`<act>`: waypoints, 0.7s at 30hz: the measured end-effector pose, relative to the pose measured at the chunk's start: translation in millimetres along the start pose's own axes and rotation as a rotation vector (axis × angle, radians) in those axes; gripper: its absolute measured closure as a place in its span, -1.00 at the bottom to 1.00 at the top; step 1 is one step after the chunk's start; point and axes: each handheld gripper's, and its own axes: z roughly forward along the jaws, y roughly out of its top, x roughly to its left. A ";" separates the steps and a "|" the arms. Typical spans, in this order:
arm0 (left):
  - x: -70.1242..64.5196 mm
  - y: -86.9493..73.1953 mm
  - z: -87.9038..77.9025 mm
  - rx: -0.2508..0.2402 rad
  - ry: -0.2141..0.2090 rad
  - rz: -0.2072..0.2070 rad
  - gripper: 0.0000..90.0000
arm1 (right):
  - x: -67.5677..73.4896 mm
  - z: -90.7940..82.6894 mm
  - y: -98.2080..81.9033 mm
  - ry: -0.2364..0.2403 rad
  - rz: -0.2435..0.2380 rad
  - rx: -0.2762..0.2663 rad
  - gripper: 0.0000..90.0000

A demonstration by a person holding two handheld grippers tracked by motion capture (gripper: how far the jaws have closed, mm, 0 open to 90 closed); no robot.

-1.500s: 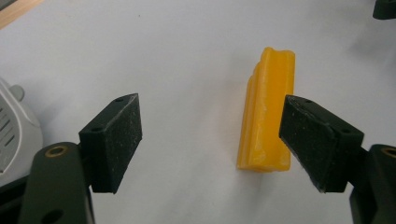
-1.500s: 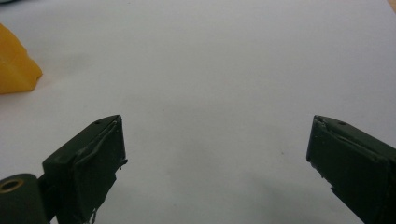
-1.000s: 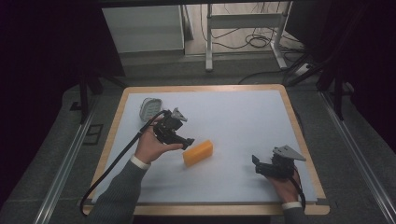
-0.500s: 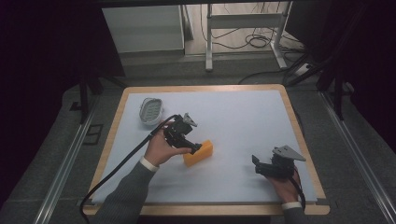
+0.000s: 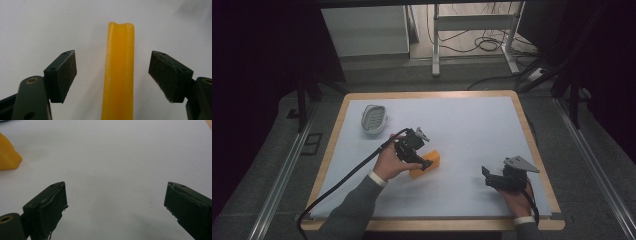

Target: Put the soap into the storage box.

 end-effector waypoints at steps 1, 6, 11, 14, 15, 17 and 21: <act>-0.8 -0.2 2.5 0.005 -0.004 0.000 -0.48 | -0.1 0.0 0.0 0.000 0.001 0.000 -0.90; -0.8 -0.5 12.1 0.031 -0.008 0.001 -0.47 | 0.0 -0.1 0.0 0.000 0.002 0.000 -0.90; -0.2 -0.1 17.3 0.033 0.011 -0.002 -0.36 | 0.1 0.1 0.0 0.000 0.001 0.002 -0.90; 0.3 0.2 21.2 0.034 0.007 -0.011 -0.29 | 0.0 0.1 0.0 -0.001 0.002 0.002 -0.90; 0.3 0.2 21.2 0.034 0.007 -0.011 -0.27 | 0.0 0.1 0.0 -0.001 0.002 0.002 -0.90; 0.3 -0.1 23.6 0.042 0.008 -0.012 -0.23 | 0.1 0.0 0.0 -0.001 0.001 0.001 -0.90; -0.2 -1.1 28.9 0.066 -0.001 -0.006 -0.13 | -0.2 0.1 0.0 -0.001 0.003 0.001 -0.90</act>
